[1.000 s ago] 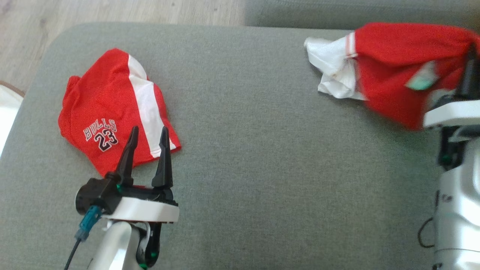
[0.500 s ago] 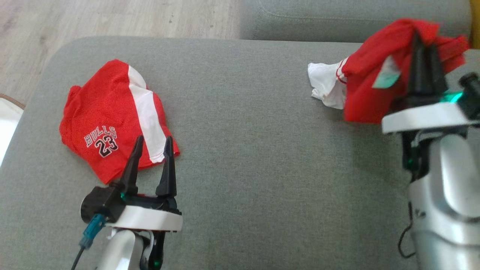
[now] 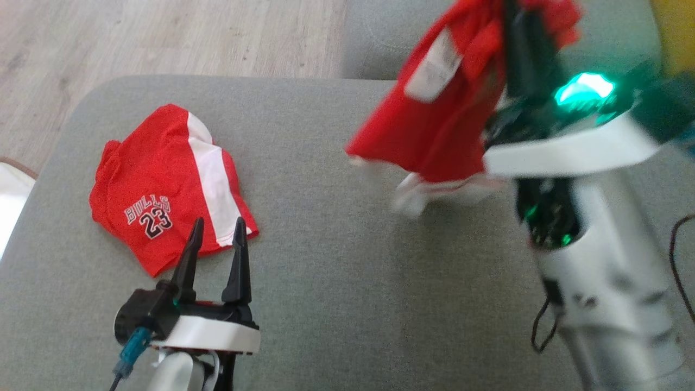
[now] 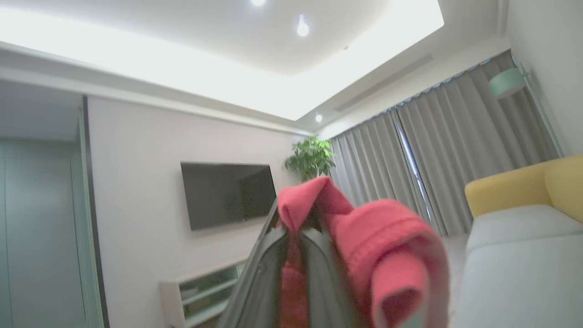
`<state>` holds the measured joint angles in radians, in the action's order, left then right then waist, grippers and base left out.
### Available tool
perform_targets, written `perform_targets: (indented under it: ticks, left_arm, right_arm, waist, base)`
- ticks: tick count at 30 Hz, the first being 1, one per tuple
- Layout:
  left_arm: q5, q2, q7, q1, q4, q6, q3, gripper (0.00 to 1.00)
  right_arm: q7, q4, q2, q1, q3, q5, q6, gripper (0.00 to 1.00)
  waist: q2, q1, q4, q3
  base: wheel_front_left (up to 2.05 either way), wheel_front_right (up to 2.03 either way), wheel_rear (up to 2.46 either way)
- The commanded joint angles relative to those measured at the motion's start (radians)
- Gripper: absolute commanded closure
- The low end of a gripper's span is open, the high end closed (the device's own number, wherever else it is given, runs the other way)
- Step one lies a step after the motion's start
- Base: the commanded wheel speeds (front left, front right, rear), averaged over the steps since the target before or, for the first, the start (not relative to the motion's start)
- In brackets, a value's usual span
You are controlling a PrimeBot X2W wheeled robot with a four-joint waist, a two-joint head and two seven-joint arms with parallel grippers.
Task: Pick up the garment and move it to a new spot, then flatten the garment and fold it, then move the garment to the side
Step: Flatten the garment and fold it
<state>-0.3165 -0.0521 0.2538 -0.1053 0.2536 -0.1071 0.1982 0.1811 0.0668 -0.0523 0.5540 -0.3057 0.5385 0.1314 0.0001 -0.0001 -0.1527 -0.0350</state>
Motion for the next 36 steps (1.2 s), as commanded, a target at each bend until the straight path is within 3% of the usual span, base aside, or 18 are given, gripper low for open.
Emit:
perform_targets:
  ticks: [1, 3, 8, 12, 16, 17, 18, 22, 27, 36]
  left_arm:
    - [0.007, -0.001, 0.008, -0.023, -0.031, -0.006, -0.029, 0.0]
    - [0.007, -0.001, 0.008, -0.015, -0.034, -0.005, -0.031, 0.0]
    - [0.005, 0.0, 0.008, -0.008, -0.047, -0.003, -0.036, 0.0]
    - [0.005, 0.001, 0.008, -0.019, -0.049, -0.005, -0.033, 0.0]
    - [0.006, 0.001, 0.008, -0.032, -0.046, -0.007, -0.027, 0.0]
    - [0.006, 0.001, 0.008, -0.035, -0.045, -0.008, -0.026, 0.0]
    - [0.006, 0.001, 0.008, -0.037, -0.044, -0.008, -0.025, 0.0]
    - [0.005, 0.002, 0.008, -0.044, -0.038, -0.01, -0.024, 0.0]
    - [0.003, 0.002, 0.008, -0.048, -0.034, -0.01, -0.022, 0.0]
    - [0.006, 0.002, 0.008, -0.04, -0.048, -0.006, -0.032, 0.0]
  right_arm:
    - [0.017, -0.04, 0.002, 0.062, 0.014, 0.05, -0.001, 1.0]
    - [0.02, -0.005, 0.002, 0.08, 0.075, 0.065, -0.001, 1.0]
    - [-0.045, 0.175, 0.002, 0.055, 0.285, -0.06, -0.001, 1.0]
    - [-0.092, 0.334, 0.002, 0.001, 0.499, -0.206, -0.001, 1.0]
    - [-0.14, 0.445, 0.002, -0.038, 0.701, -0.446, -0.001, 1.0]
    - [-0.149, 0.458, 0.002, -0.043, 0.748, -0.502, -0.001, 0.36]
    - [-0.159, 0.473, 0.002, -0.042, 0.794, -0.533, -0.001, 0.0]
    - [-0.153, 0.493, 0.002, -0.027, 0.877, -0.612, -0.001, 0.0]
    - [-0.113, 0.484, 0.002, -0.023, 0.862, -0.62, -0.001, 0.0]
    - [-0.019, 0.331, 0.002, -0.103, 0.662, -0.49, -0.001, 0.0]
  waist:
    - [-0.0001, 0.0001, 0.006, 0.007]
    - [-0.0001, 0.0001, 0.012, 0.01]
    - [-0.0001, 0.0001, 0.025, -0.007]
    - [-0.0001, 0.0001, 0.033, -0.035]
    - [-0.0001, 0.0001, 0.037, -0.056]
    - [-0.0001, 0.0001, 0.038, -0.059]
    - [-0.0001, 0.0001, 0.039, -0.061]
    - [-0.0001, 0.0001, 0.044, -0.062]
    - [-0.0001, 0.0001, 0.048, -0.053]
    - [-0.0001, 0.0001, 0.06, -0.03]
  base:
    - [0.0, 0.0, 0.0]
    - [0.0, 0.0, 0.0]
    - [0.0, 0.0, 0.0]
    - [0.0, 0.0, 0.0]
    - [0.0, 0.0, 0.0]
    - [0.0, 0.0, 0.0]
    - [0.0, 0.0, 0.0]
    - [0.0, 0.0, 0.0]
    - [0.0, 0.0, 0.0]
    - [0.0, 0.0, 0.0]
